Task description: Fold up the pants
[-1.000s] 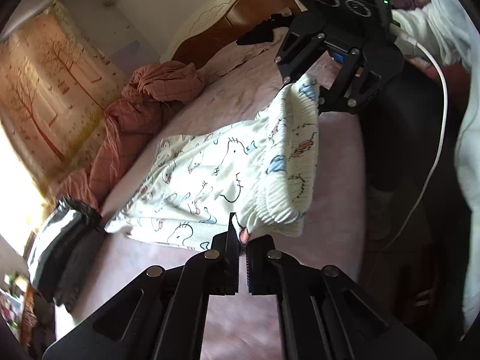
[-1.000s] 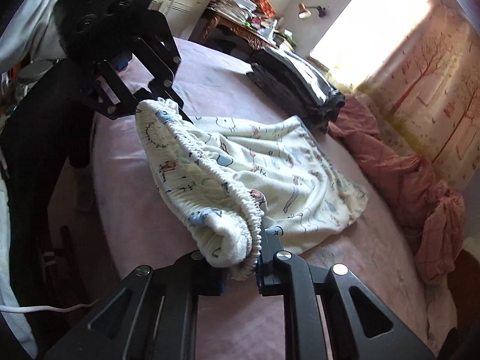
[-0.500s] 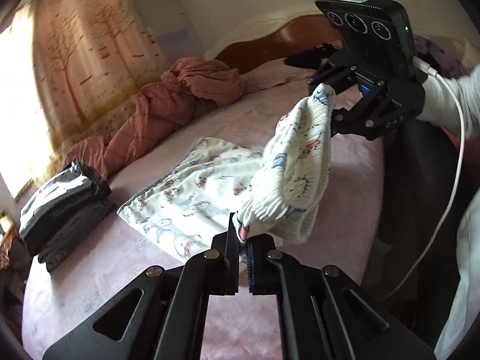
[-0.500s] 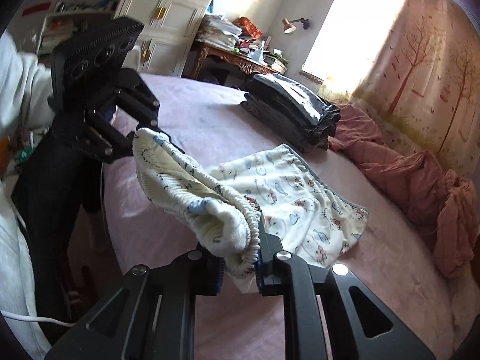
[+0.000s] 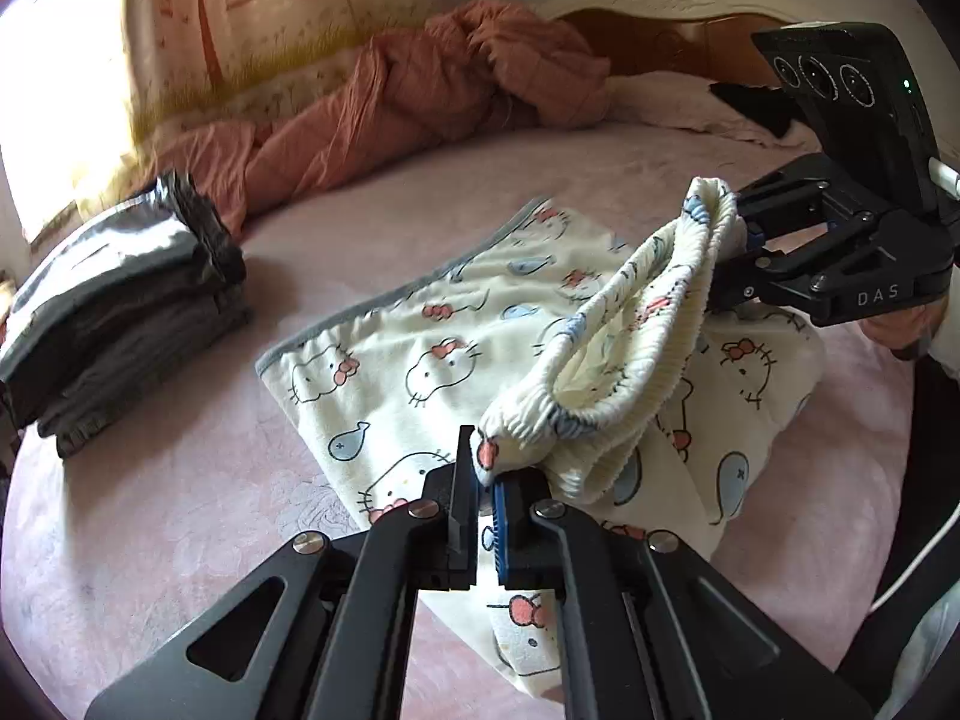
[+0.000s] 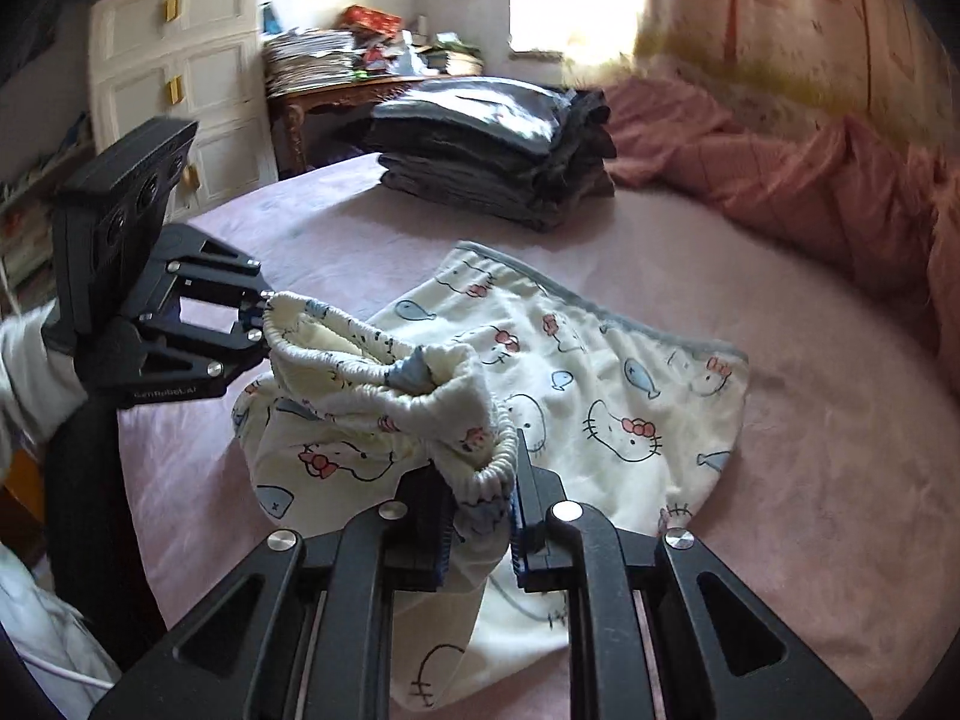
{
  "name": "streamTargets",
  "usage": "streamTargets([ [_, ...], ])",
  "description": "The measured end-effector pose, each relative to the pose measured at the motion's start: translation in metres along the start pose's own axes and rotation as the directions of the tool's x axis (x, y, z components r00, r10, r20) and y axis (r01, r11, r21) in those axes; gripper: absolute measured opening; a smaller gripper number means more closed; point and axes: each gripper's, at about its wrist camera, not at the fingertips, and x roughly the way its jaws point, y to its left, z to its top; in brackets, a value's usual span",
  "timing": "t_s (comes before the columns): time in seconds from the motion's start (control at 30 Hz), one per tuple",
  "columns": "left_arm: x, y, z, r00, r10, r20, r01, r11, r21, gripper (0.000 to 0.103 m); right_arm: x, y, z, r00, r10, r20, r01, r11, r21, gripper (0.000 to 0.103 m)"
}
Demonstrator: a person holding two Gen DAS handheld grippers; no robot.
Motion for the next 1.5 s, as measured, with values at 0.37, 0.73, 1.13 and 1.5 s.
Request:
streamTargets([
  [0.37,0.039,0.020,-0.002,0.996,0.033,-0.085,-0.044,0.991,-0.130,0.028,0.048,-0.035,-0.005,0.989,-0.102,-0.105,0.120,0.976,0.183,0.050],
  [0.73,-0.035,0.031,-0.032,0.999,-0.015,0.045,0.026,0.971,-0.238,0.049,-0.022,-0.043,-0.037,0.995,-0.100,0.011,0.093,0.954,0.286,0.045],
  [1.13,-0.027,-0.024,-0.068,0.999,-0.014,-0.049,0.008,0.994,-0.105,0.028,-0.039,0.018,-0.084,0.992,-0.125,0.012,0.122,0.982,0.144,0.036],
  [1.5,-0.046,-0.014,-0.070,0.992,0.121,0.038,-0.115,0.985,-0.130,0.003,-0.032,0.028,-0.087,0.943,-0.330,0.042,0.325,0.941,0.098,0.003],
])
